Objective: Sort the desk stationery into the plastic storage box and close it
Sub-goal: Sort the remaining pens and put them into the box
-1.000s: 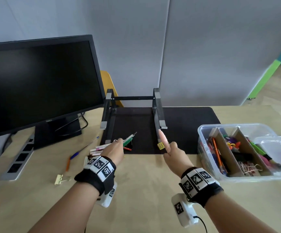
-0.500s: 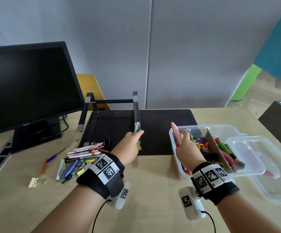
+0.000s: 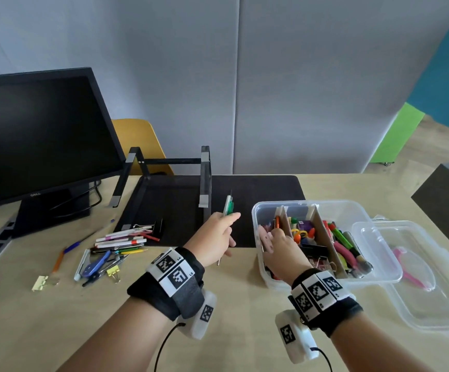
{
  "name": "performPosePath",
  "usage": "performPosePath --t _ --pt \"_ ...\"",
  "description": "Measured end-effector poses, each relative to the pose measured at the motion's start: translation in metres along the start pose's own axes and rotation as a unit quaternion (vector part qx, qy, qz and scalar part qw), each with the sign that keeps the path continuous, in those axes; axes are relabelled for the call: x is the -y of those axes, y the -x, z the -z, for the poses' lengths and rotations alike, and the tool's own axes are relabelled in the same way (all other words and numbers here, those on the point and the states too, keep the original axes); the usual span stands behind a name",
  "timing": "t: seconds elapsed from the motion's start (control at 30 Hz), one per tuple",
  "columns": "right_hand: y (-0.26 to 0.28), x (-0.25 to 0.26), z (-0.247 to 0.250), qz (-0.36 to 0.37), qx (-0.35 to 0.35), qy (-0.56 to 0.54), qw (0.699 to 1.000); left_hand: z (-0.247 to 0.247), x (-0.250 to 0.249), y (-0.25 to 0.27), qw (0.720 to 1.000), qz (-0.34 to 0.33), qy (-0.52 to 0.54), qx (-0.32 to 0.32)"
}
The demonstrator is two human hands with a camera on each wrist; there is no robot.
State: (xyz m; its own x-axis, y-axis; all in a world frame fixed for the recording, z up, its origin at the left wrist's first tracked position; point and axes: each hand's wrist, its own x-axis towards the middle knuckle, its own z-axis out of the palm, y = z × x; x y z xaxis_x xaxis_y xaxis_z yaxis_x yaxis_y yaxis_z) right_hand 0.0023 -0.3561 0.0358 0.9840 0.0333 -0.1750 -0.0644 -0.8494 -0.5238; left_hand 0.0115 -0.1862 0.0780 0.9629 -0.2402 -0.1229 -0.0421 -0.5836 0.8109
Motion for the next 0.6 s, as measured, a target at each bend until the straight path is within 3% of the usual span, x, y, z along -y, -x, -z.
performPosePath --t 0.17,0.4,0.6 --pt "0.007 -0.006 0.021 0.016 -0.007 -0.025 1.000 -0.016 -0.012 -0.006 1.000 -0.001 0.014 -0.021" --pt "0.015 -0.046 0.039 0.050 -0.120 -0.047 0.990 -0.053 -0.033 -0.018 0.999 -0.041 0.020 0.005" --pt "0.015 -0.070 0.031 0.052 -0.158 -0.064 0.984 -0.092 -0.040 -0.027 0.982 -0.074 -0.166 0.047"
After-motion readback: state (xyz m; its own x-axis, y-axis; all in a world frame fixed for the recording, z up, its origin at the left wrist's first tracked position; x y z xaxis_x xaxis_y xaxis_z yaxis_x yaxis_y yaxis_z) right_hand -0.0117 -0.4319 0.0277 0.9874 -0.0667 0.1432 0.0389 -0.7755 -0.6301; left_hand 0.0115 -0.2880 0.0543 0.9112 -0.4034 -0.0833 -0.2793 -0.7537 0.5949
